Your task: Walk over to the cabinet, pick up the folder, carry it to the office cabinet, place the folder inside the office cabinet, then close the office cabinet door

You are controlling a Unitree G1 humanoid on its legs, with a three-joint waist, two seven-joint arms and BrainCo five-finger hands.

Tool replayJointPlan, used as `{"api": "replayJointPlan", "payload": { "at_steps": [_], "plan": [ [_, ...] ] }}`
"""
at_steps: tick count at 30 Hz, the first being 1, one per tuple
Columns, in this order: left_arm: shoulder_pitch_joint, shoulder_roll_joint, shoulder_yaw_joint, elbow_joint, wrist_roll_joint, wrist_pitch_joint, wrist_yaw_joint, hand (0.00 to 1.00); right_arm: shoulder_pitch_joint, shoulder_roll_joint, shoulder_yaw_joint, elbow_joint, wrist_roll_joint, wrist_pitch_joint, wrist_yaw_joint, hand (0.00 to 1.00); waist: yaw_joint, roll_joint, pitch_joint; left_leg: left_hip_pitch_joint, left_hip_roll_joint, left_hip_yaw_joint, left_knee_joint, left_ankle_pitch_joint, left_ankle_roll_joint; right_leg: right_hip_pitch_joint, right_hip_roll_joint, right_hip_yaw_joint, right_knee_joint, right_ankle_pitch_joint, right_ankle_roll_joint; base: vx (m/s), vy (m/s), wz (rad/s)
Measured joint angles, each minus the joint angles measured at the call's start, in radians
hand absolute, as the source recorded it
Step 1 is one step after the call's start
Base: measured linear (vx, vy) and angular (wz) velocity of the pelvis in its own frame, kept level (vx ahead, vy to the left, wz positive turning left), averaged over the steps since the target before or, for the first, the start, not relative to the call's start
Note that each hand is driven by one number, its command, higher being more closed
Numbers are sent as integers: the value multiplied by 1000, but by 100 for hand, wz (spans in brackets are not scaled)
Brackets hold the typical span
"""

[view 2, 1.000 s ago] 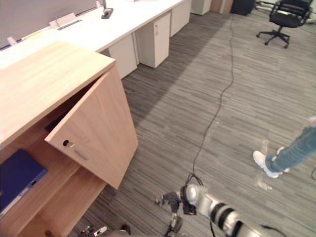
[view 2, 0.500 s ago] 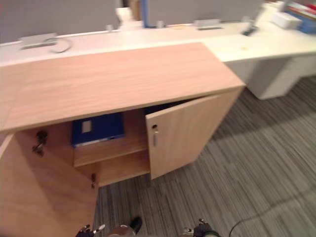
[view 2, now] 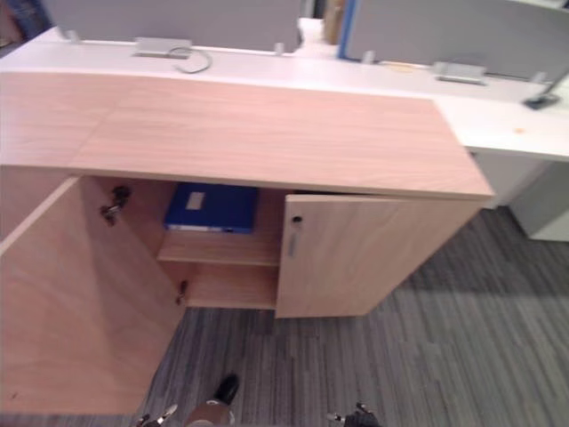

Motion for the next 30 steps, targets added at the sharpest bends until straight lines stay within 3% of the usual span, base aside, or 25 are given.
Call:
{"api": "replayJointPlan", "payload": {
  "at_steps": [2, 4, 6, 7, 10, 14, 16, 18, 19, 22, 23, 24, 27, 29, 30],
  "plan": [
    [16, -2, -8, 0, -2, 0, -1, 0, -1, -2, -47, 0, 1, 0, -6, 0, -5, 11, 7, -16, 24, 206, 143, -121, 34, 20, -19, -19, 9, -8, 10, 146, 218, 36],
    [11, 8, -15, -3, 4, -1, -7, 0, -4, 11, -103, 3, 2, 3, -7, 0, -8, 5, 20, -24, -15, 218, 135, -131, 56, 17, -53, -37, 34, -20, 26, 138, 215, 49],
    [10, 20, -25, -7, 11, 0, -20, 0, 7, 12, -176, 4, 11, 8, -7, 0, -12, -10, 18, -13, -92, 190, 53, -104, 92, 17, -94, -49, 23, -18, 21, 182, 192, 73],
    [11, 18, -27, -14, 12, 0, -23, 0, 13, 13, -213, 3, 23, 11, -7, 0, -20, -14, 14, 10, -145, 161, -34, -56, 120, 18, -109, -49, 9, -5, 1, 161, 130, 72],
    [12, 15, -34, -22, 16, 0, -28, 0, 2, 25, -213, -5, 32, 15, -7, 0, -20, -5, 16, 47, -185, 116, -154, 16, 135, 21, -114, -66, -7, 43, -30, 158, 85, 59],
    [15, 16, -38, -36, 26, 0, -42, 0, 1, 49, -221, -14, 33, 14, -13, 0, -11, -2, 14, 121, -201, 47, -258, 67, 136, 70, -113, -135, 16, 92, -5, 120, 6, 51],
    [15, 11, -47, -49, 37, 0, -48, 0, 22, 54, -230, -42, 32, 12, -17, 0, -15, 11, 9, 146, -220, -9, -290, 85, 138, 84, -136, -181, 80, 93, -3, 115, -12, 85],
    [15, -7, -65, -57, 50, -1, -49, 0, 63, 42, -228, -81, 33, 11, -20, 0, -32, 51, -10, 157, -241, -97, -288, 84, 152, 25, -217, -137, 323, 90, -13, 111, 24, 111],
    [13, -10, -72, -56, 53, -1, -47, 0, 78, 47, -205, -130, 33, -1, -24, 0, -37, 67, -9, 164, -241, -127, -279, 81, 149, -22, -218, -14, 392, 33, -53, 51, 15, 91],
    [8, -8, -86, -55, 55, -12, -45, 0, 84, 58, -165, -165, 35, -7, -23, 0, -39, 73, -11, 181, -242, -191, -266, 75, 142, -95, -170, 246, 381, -35, -20, -12, -53, 69],
    [8, -7, -85, -53, 57, -16, -42, 0, 85, 60, -164, -162, 35, -8, -23, 0, -44, 71, -15, 183, -242, -211, -266, 69, 139, -98, -153, 286, 351, -44, 1, -80, -150, 101],
    [10, -6, -79, -47, 59, -19, -40, 0, 89, 62, -162, -155, 34, -8, -23, 0, -43, 63, -27, 181, -241, -228, -266, 56, 141, -96, -141, 296, 296, -52, 16, -88, -174, 85],
    [19, -9, -48, -45, 56, -19, -35, 0, 89, 67, -153, -135, 30, -9, -21, 0, -35, 39, -42, 177, -234, -226, -266, 53, 129, -89, -116, 292, 187, -51, 16, -65, -264, 53],
    [26, -6, -10, -41, 46, -20, -25, 0, 90, 76, -129, -121, -3, -9, -14, 0, -28, 3, -49, 173, -240, -230, -256, 49, 92, -80, -97, 258, 136, -16, 21, -28, -390, 17],
    [25, -9, -9, -33, 46, -20, -23, 0, 90, 76, -128, -121, -7, -10, -12, 0, -29, 3, -50, 165, -232, -233, -248, 44, 83, -78, -91, 254, 127, -17, 23, -10, -298, 14]
  ]
}}
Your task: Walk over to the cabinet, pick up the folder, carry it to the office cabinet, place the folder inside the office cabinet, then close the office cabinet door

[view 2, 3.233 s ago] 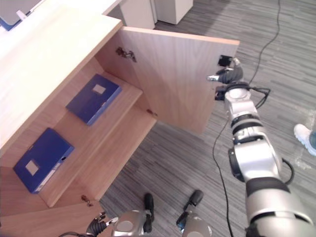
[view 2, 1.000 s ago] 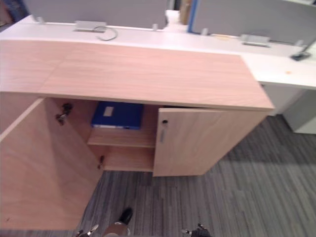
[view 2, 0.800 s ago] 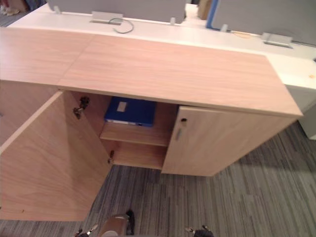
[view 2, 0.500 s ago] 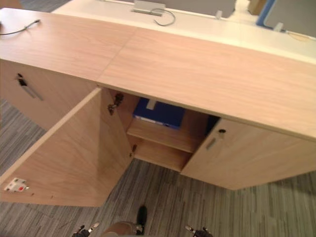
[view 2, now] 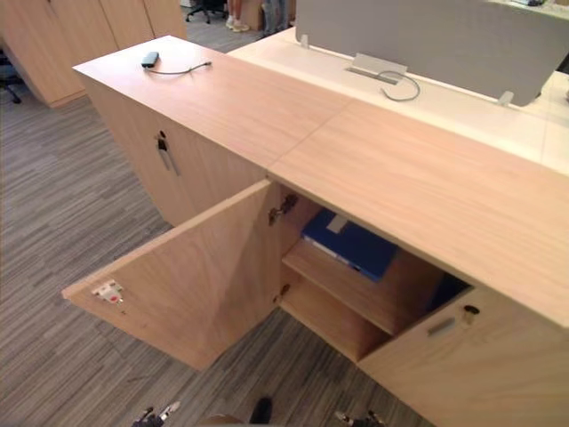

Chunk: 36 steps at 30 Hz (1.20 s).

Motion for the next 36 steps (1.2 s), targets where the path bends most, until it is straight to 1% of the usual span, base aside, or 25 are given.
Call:
{"api": "replayJointPlan", "payload": {
  "at_steps": [2, 3, 4, 5, 6, 7, 8, 9, 10, 11, 12, 13, 14, 15, 16, 17, 18, 19, 21, 25, 28, 32, 36],
  "plan": [
    [-9, -10, 22, 20, -2, -1, 2, 0, 1, -1, 0, -2, 0, -4, 0, 0, -1, 4, 0, -8, 38, -6, 24, -20, -30, 15, 41, -19, -17, 0, -1, -18, -277, 10],
    [-11, -11, 39, 22, -13, -1, 3, 0, 0, -1, 8, -2, 1, -7, -1, 0, 1, -1, 3, -8, 52, -11, 43, -28, -40, 33, 62, -26, -25, -3, -5, -25, -219, 12],
    [-11, -10, 41, 22, -18, -1, 4, 0, -7, -2, 17, -6, 2, -9, -2, 0, 1, -3, 5, -9, 55, -20, 53, -34, -50, 42, 69, -37, -25, -8, -13, -49, -243, 37],
    [-10, -9, 42, 22, -24, -1, 4, 0, -8, -12, 57, -5, 1, -6, -4, 0, 1, -8, 8, -15, 62, -31, 66, -46, -61, 59, 79, -67, -28, -15, -22, -88, -258, 71],
    [-16, -9, 56, 23, -25, 2, 4, 0, -12, -17, 86, -11, 4, -2, 0, 0, -7, -12, 11, -49, 93, 56, 109, -81, -37, 73, 86, -119, -41, -16, -24, -92, -240, 66],
    [-17, -9, 58, 23, -25, 2, 4, 0, -12, -17, 87, -13, 4, -2, 0, 0, -7, -12, 11, -52, 96, 68, 116, -82, -38, 75, 86, -124, -42, -16, -24, -70, -149, 93],
    [-27, -13, 82, 23, -28, 3, 5, 0, -11, -21, 95, -24, 5, -3, 0, 0, -9, -14, 18, -115, 155, 269, 257, -125, -55, 96, 86, -180, -60, -43, -38, -4, -83, 79],
    [-26, -15, 83, 23, -25, 4, 5, 0, -19, -26, 95, -24, 8, -3, 0, 0, -10, -9, 22, -138, 183, 368, 331, -174, -52, 107, 82, -196, -58, -75, -29, 20, -30, 85],
    [-29, -16, 83, 27, -25, 5, 5, 0, -23, -26, 95, -24, 12, -2, 0, 0, -8, -6, 27, -151, 191, 382, 360, -186, -46, 107, 79, -199, -48, -80, -27, 32, 80, 27],
    [-24, -14, 83, 30, -16, 6, 5, 0, -30, -19, 95, -24, 30, -2, 1, 0, 0, -11, 32, -160, 197, 408, 377, -200, -38, 101, 70, -192, -37, -87, -20, 42, 131, 0],
    [-22, -1, 81, 38, -6, 13, 5, 0, -33, -1, 96, -24, 46, -4, 8, 0, 1, -17, 35, -157, 179, 407, 358, -196, -30, 93, 63, -179, -37, -89, -19, 53, 128, -5],
    [-22, 7, 79, 38, 1, 15, 5, 0, -31, 10, 97, -23, 48, -3, 11, 0, 0, -32, 36, -151, 163, 404, 329, -182, -26, 89, 55, -177, -44, -86, -23, 91, 89, 15],
    [-22, 21, 74, 38, 9, 18, 5, 0, -21, 27, 100, -21, 51, 0, 18, 0, -1, -56, 35, -129, 132, 393, 243, -139, -16, 85, 45, -174, -71, -63, -55, 102, 67, 32],
    [-22, 23, 73, 37, 14, 21, 5, 0, -17, 32, 105, -22, 55, 2, 20, 0, -4, -62, 31, -111, 117, 381, 176, -103, -10, 81, 46, -174, -87, -34, -81, 134, 83, 38],
    [-21, 22, 73, 38, 16, 22, 5, 0, -13, 30, 110, -24, 71, 4, 21, 0, -3, -61, 32, -80, 109, 374, 97, -56, -5, 75, 46, -174, -92, 0, -84, 116, 69, 28],
    [-20, 22, 73, 38, 17, 23, 5, 0, -12, 30, 117, -25, 79, 4, 21, 0, -3, -61, 32, -65, 106, 367, 60, -37, -3, 73, 47, -175, -92, 12, -84, 115, 50, 25],
    [-18, 22, 73, 37, 17, 23, 5, 0, -10, 33, 125, -34, 84, 4, 22, 0, -3, -61, 32, -34, 102, 353, -8, 0, -3, 74, 49, -176, -89, 24, -90, 101, 13, 27],
    [-18, 23, 73, 37, 17, 23, 4, 0, -9, 34, 146, -46, 84, 4, 23, 0, -3, -62, 31, -5, 99, 338, -71, 35, -3, 75, 50, -177, -81, 27, -90, 97, -2, 30],
    [-18, 22, 73, 35, 17, 23, 4, 0, -10, 33, 176, -67, 83, 4, 27, 0, -2, -61, 32, 13, 98, 322, -118, 62, -3, 76, 52, -178, -74, 27, -90, 65, -34, 28],
    [-18, 21, 71, 36, 18, 23, 4, 0, -12, 31, 215, -105, 82, 4, 29, 0, 0, -58, 33, 25, 99, 301, -148, 86, -8, 84, 58, -178, -74, 26, -90, 9, -65, 17],
    [-14, 22, 64, 36, 18, 24, 2, 0, -13, 30, 249, -124, 81, 7, 32, 0, 0, -50, 34, 36, 100, 301, -148, 89, -12, 96, 60, -176, -79, 25, -88, -30, -85, -3],
    [-14, 24, 55, 39, 3, 24, -3, 0, -15, 27, 264, -121, 79, 8, 36, 0, -4, -45, 38, 31, 101, 308, -154, 97, -14, 98, 64, -173, -102, 17, -77, -70, -89, -9],
    [-14, 22, 60, 44, -29, 24, -7, 0, -2, 23, 266, -111, 77, 8, 33, 0, -7, -40, 41, 30, 101, 319, -156, 101, -25, 108, 68, -168, -136, 1, -69, -90, -60, -10]
  ]
}}
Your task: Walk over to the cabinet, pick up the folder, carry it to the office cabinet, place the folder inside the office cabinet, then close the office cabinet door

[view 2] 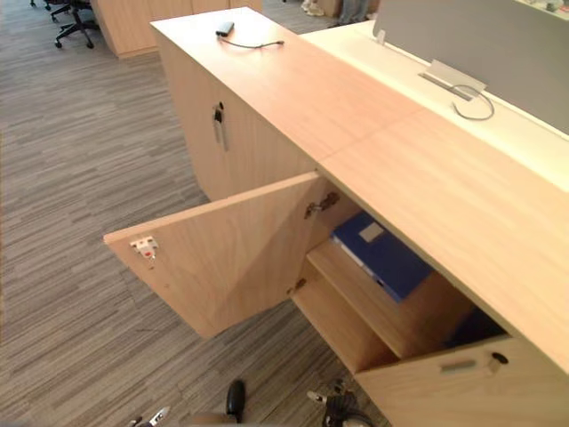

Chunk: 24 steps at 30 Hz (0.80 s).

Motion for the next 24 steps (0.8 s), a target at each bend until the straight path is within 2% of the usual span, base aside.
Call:
{"api": "replayJointPlan", "payload": {
  "at_steps": [3, 9, 13, 16, 21, 24],
  "plan": [
    [-2, -11, 46, -14, -7, 3, 4, 0, 4, -6, -17, 19, -11, 0, -5, 0, -6, 4, 1, 0, 1, 4, 0, 1, -1, 11, 9, 10, -26, -19, 6, -74, -36, -3],
    [-21, -12, 178, -226, -11, 16, 20, 0, 14, -16, -20, 29, -23, 0, -3, 0, -14, 5, 1, 0, 25, 9, 0, 2, -7, 11, 34, 20, -41, -31, 4, -17, -44, -4],
    [-118, 93, 232, -336, 2, 24, 55, 0, 13, -22, -14, 29, -34, 3, 13, 0, -14, 1, -5, 2, 26, 15, 1, -4, -23, 21, 42, 24, -64, -26, 7, 76, -55, -5],
    [-169, 171, 214, -413, 40, 31, 69, 0, 12, -23, -11, 29, -34, 4, 27, 0, -14, -4, -12, 4, 26, 23, 6, -7, -27, 22, 42, 49, -66, -24, 4, 135, -45, -1],
    [-205, 242, 170, -463, 88, 39, 87, 0, 15, -29, 9, 30, -33, 6, 34, 0, -13, -4, -30, 39, 56, 40, 6, -7, -27, 37, 66, 85, -46, 8, -33, 90, -36, -7],
    [-202, 267, 152, -463, 107, 46, 89, 0, 20, -38, 8, 31, -33, 8, 36, 0, -12, -4, -44, 41, 81, 39, 7, -7, -27, 35, 83, 90, -34, 24, -35, 56, -46, 5]
  ]
}}
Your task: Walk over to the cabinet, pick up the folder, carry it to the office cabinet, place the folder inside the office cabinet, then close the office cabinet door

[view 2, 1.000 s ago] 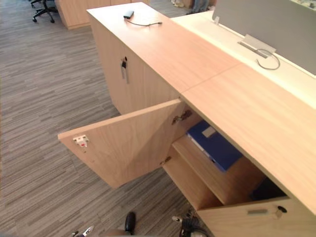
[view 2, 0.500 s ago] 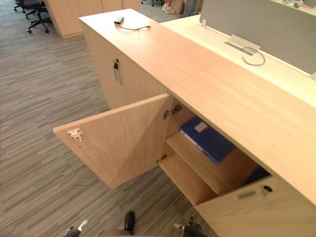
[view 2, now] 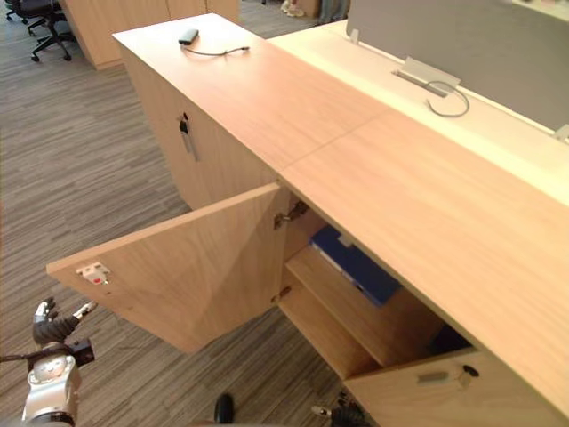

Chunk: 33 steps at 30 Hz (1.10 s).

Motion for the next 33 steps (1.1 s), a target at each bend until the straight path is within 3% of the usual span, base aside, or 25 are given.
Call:
{"api": "replayJointPlan", "payload": {
  "at_steps": [11, 16, 18, 21, 27, 33],
  "plan": [
    [10, 27, -102, -155, 23, 12, -14, 0, 37, -29, -1, -34, 0, 2, 45, 0, 20, 22, -13, -3, 4, 0, 0, 1, -1, -2, 0, 10, -10, 9, 8, -12, -5, -1],
    [33, -4, -229, -270, 27, 2, -106, 0, 47, -35, 14, -64, -1, 4, 72, 0, 19, 36, -12, -22, -8, -2, -6, 7, -4, -18, -8, 9, -28, 6, 11, -127, 41, -8],
    [40, -44, -238, -289, 44, -3, -121, 0, 69, -36, 28, -102, -2, 4, 83, 0, 13, 37, -13, -26, -24, 0, -7, 6, -4, -18, -23, 8, -36, -22, 34, -205, 33, -6],
    [100, -55, -266, -344, 78, -3, -138, 0, 103, -48, 40, -131, -2, 4, 88, 0, 9, 57, -21, -26, -24, -22, -7, 7, -4, -19, -21, 6, -33, -33, 42, -156, 37, 9],
    [207, -55, -319, -473, 118, -11, -165, 0, 126, -52, 79, -159, -9, 5, 104, 0, 17, 56, -36, -61, -18, -37, -7, 25, 0, -45, -12, 1, -32, -33, 42, -24, 15, 9],
    [268, -30, -442, -512, 34, -30, -238, 0, 122, -51, 98, -161, -42, 9, 115, 0, 28, 46, -44, -66, -46, -45, -5, 37, 5, -43, -30, -4, -30, -30, 47, 69, 4, 7]
  ]
}}
